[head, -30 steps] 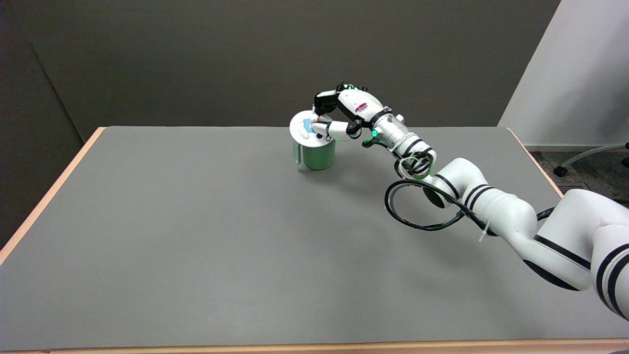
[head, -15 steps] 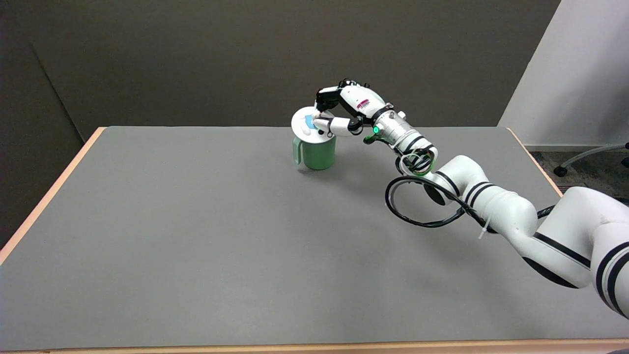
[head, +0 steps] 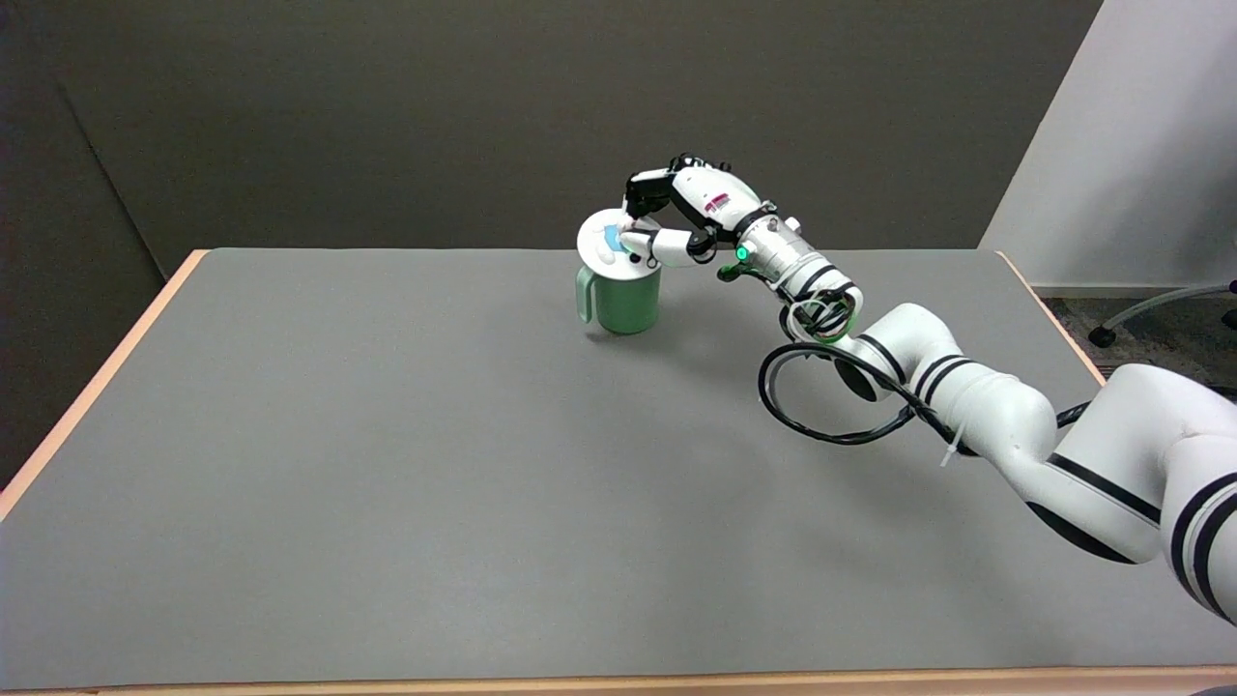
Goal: Place the white cup lid onto the cup.
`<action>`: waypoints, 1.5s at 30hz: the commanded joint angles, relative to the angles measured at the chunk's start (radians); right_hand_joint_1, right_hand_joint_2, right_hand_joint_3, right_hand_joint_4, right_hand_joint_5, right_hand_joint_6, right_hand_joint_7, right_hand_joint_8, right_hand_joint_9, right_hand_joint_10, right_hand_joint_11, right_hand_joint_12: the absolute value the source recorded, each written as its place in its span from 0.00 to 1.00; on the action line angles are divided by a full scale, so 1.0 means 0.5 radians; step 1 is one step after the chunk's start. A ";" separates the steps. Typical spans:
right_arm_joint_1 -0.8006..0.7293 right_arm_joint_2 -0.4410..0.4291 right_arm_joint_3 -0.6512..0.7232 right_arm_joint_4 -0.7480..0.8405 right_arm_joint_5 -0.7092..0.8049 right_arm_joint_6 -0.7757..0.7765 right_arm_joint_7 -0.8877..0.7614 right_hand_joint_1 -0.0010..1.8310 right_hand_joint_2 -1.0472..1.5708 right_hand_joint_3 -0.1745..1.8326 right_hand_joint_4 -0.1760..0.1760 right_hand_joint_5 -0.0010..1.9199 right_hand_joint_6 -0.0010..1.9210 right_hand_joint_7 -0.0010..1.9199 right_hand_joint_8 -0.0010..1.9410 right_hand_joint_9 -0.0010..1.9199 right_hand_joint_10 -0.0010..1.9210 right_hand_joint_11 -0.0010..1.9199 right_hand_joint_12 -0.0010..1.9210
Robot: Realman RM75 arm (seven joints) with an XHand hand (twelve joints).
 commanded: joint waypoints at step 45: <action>-0.003 0.207 0.248 0.024 0.053 -0.044 -0.003 0.31 0.65 0.64 0.63 0.21 0.10 0.19 0.07 0.18 0.08 0.22 0.15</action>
